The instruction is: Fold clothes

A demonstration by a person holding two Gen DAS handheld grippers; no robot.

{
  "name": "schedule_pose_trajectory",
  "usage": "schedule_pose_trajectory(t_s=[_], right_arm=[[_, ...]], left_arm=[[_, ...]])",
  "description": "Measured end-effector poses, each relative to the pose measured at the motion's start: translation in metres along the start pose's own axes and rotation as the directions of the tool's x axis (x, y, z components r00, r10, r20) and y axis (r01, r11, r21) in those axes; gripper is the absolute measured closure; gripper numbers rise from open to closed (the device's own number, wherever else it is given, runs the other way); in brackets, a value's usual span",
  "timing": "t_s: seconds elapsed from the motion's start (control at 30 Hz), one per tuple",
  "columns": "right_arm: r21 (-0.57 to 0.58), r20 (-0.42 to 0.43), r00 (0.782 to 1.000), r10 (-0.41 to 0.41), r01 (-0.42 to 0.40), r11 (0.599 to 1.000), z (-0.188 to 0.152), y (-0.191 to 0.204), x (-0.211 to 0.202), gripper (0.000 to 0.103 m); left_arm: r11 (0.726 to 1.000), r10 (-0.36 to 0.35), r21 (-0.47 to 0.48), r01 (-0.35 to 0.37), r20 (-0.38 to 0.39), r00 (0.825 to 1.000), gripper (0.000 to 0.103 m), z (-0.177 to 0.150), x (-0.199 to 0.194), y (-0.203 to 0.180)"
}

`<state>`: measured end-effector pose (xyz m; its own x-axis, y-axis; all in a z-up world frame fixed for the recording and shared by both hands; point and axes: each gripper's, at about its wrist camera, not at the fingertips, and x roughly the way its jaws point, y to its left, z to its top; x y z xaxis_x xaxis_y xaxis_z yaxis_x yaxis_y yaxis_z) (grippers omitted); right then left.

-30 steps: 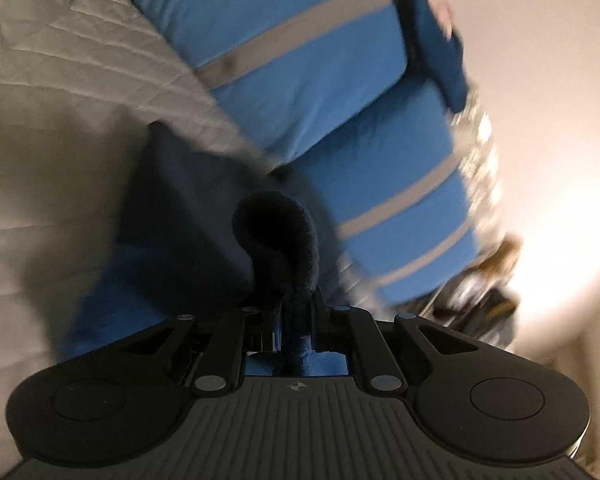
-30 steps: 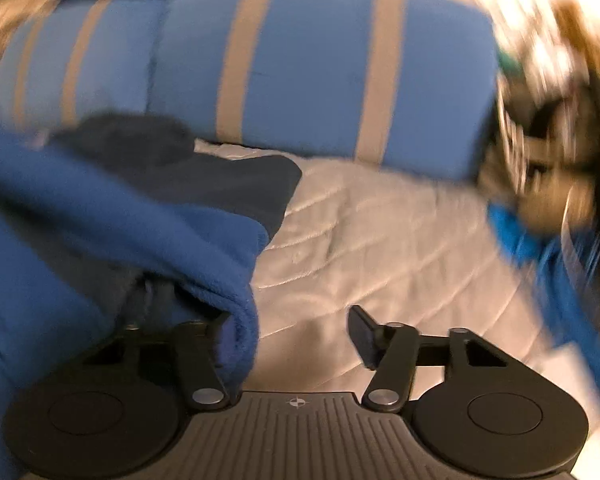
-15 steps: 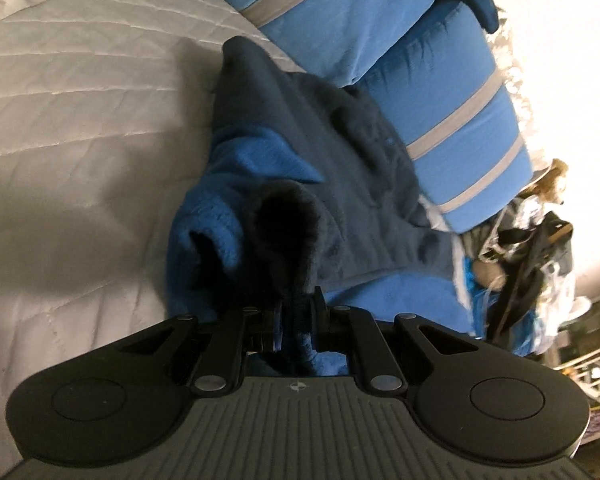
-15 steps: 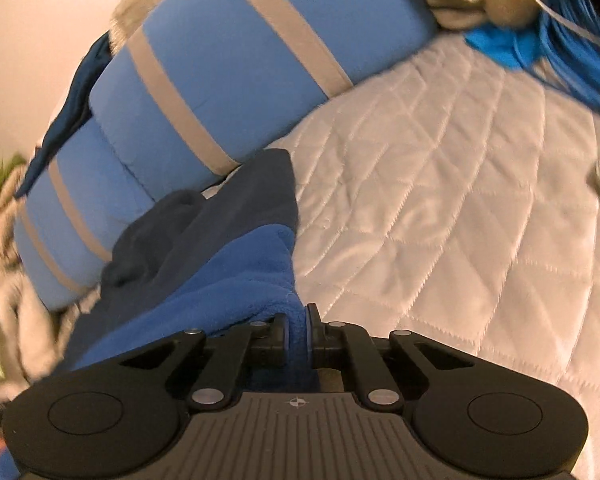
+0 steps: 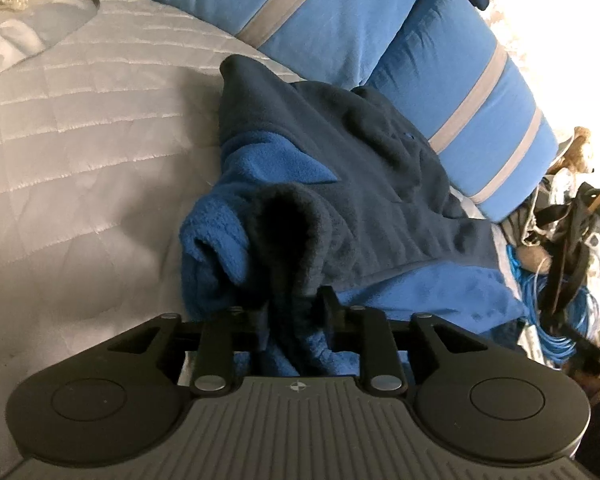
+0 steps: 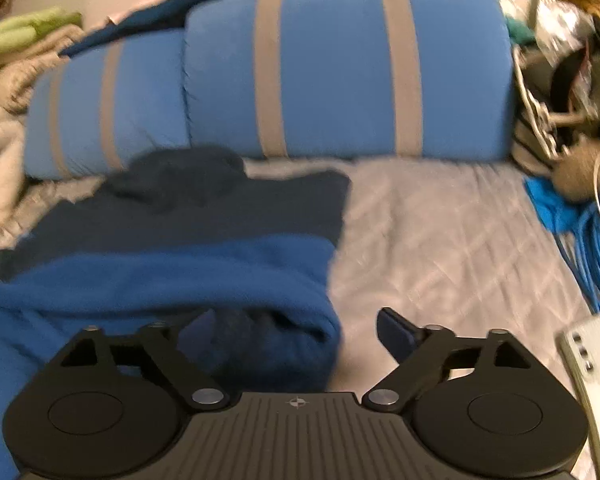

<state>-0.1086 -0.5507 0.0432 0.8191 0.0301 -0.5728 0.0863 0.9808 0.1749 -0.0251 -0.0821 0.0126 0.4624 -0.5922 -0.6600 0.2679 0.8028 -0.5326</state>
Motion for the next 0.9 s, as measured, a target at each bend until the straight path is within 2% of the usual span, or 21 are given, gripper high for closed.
schedule_pose_trajectory(t_s=[0.1,0.13,0.27,0.33,0.47,0.57,0.67,0.73,0.8,0.9], right_arm=[[0.039,0.019,0.999,-0.048,0.047,0.998,0.013,0.0,0.014,0.01],[0.055,0.02,0.997,-0.075,0.074,0.996,0.015,-0.001,0.021,0.01],[0.056,-0.068,0.985,-0.158,0.162,0.985,0.002,-0.013,0.051,0.011],[0.044,-0.129,0.974,-0.185,0.192,0.98,-0.01,-0.02,0.065,0.011],[0.053,-0.13,0.975,-0.178,0.187,0.981,-0.019,-0.02,0.053,0.01],[0.043,-0.12,0.979,-0.165,0.171,0.984,-0.015,-0.016,0.04,0.012],[0.1,-0.105,0.983,-0.152,0.162,0.982,-0.007,-0.021,0.039,0.013],[0.139,-0.094,0.985,-0.144,0.156,0.978,-0.001,-0.025,0.039,0.014],[0.178,-0.082,0.987,-0.137,0.149,0.973,0.005,-0.028,0.039,0.016],[0.168,-0.157,0.975,-0.155,0.181,0.969,-0.012,-0.035,0.054,0.018]], left_arm=[[1.0,0.013,0.008,-0.014,0.023,1.0,0.065,-0.002,-0.006,-0.001],[1.0,0.017,0.009,-0.018,0.036,0.999,0.058,-0.003,-0.01,-0.001],[0.999,0.036,0.017,-0.038,0.091,0.995,0.048,-0.007,-0.026,-0.001],[0.998,0.05,0.022,-0.053,0.113,0.992,0.046,-0.01,-0.035,0.001],[0.996,0.071,0.048,-0.079,0.136,0.988,0.046,-0.012,-0.051,0.0],[0.984,0.118,0.113,-0.14,0.188,0.975,0.043,-0.015,-0.062,-0.009],[0.96,0.158,0.188,-0.208,0.25,0.955,0.039,-0.018,-0.068,-0.024],[0.948,0.165,0.221,-0.229,0.273,0.948,0.039,-0.019,-0.069,-0.033],[0.947,0.164,0.223,-0.229,0.276,0.947,0.039,-0.018,-0.069,-0.036],[0.947,0.161,0.227,-0.228,0.28,0.946,0.039,-0.019,-0.074,-0.039]])
